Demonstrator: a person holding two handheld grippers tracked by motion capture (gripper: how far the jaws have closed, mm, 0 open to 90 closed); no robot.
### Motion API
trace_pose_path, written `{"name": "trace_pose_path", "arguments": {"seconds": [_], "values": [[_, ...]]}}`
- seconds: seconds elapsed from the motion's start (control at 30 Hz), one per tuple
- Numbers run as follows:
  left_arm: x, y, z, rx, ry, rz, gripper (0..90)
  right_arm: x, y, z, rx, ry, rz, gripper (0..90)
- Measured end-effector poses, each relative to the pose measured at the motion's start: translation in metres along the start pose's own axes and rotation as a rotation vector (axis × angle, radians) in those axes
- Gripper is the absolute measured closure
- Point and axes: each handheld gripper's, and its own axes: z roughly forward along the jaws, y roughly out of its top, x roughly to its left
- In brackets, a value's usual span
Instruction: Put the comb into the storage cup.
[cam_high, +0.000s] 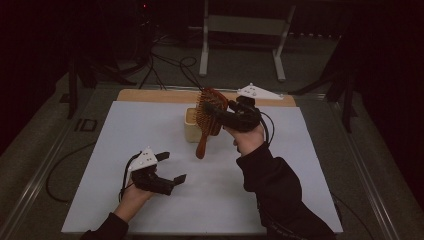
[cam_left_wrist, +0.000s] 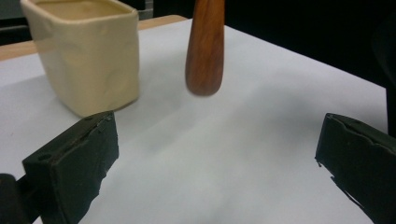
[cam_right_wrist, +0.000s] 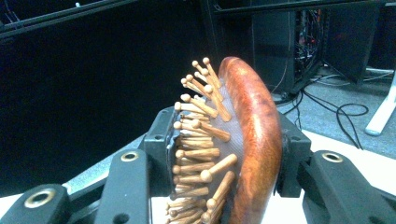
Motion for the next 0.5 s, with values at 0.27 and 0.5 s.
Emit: {"name": "trace_pose_path", "arguments": {"seconds": [0.27,0.5], "values": [[-0.001,-0.011,-0.004,0.049,0.012,0.034,0.0,-0.004,0.013,0.002,-0.007,0.005,-0.016,51.5],[0.001,-0.022,-0.010,0.059,0.006,0.044,0.0,-0.007,0.025,0.006,-0.018,0.009,-0.020,51.4]]}}
